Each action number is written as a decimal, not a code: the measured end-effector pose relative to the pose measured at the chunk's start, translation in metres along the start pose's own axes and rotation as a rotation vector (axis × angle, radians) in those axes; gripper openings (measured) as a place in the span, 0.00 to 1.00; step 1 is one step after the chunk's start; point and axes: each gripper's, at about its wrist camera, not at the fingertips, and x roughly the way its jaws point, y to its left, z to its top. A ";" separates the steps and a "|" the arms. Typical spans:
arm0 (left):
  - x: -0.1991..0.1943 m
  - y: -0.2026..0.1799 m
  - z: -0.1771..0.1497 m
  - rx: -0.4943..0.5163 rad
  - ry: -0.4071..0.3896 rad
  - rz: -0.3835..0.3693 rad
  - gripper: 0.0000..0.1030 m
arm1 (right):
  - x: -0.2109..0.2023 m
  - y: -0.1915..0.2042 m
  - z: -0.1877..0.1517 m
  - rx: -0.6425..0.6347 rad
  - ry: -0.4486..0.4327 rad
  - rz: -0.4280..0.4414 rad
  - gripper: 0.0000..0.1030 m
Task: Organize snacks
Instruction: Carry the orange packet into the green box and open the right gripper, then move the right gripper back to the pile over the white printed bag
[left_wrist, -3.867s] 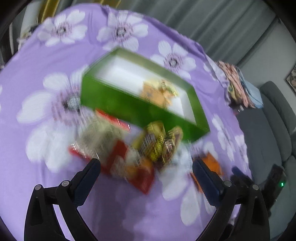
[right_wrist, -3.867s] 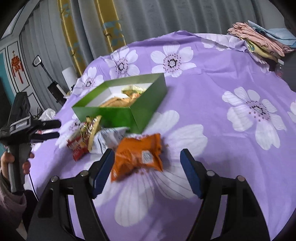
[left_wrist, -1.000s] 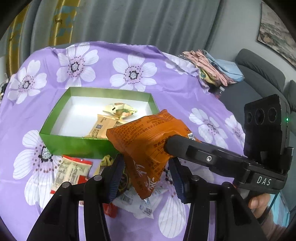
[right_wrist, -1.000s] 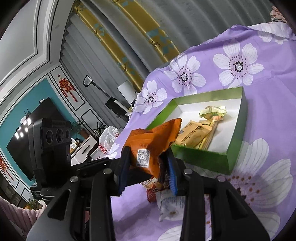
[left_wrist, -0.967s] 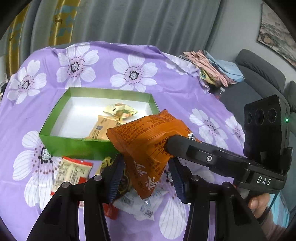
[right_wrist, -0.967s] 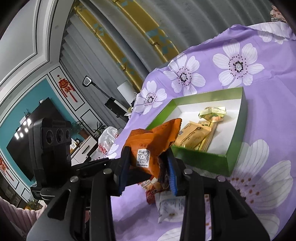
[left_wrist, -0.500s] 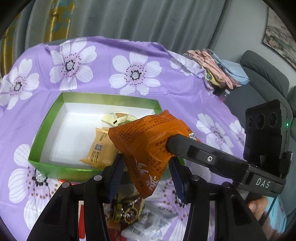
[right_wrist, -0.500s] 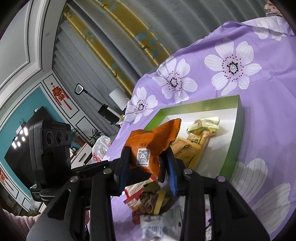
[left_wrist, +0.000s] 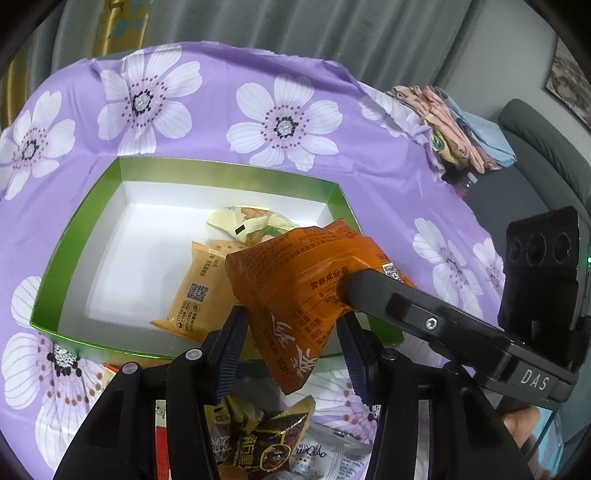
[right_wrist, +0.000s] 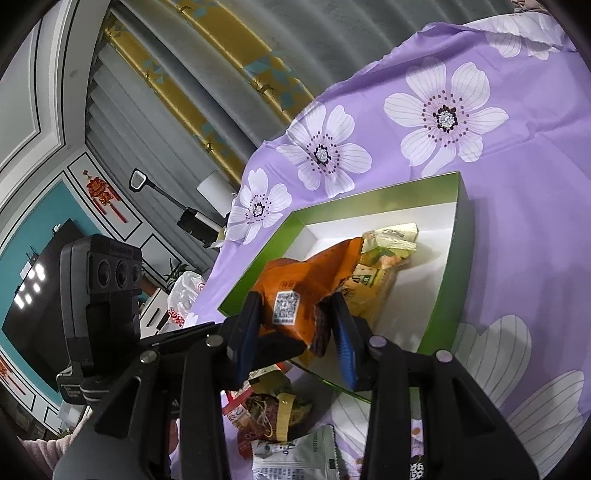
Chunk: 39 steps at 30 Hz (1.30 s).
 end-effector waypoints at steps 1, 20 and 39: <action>0.002 0.001 0.000 -0.004 0.002 -0.001 0.48 | 0.001 0.000 0.000 -0.002 0.000 -0.006 0.38; -0.008 -0.007 0.000 0.091 -0.070 0.216 0.75 | -0.026 -0.002 0.005 0.036 -0.092 -0.036 0.65; -0.041 -0.025 -0.015 0.147 -0.152 0.383 0.76 | -0.045 0.011 0.004 0.025 -0.110 -0.017 0.69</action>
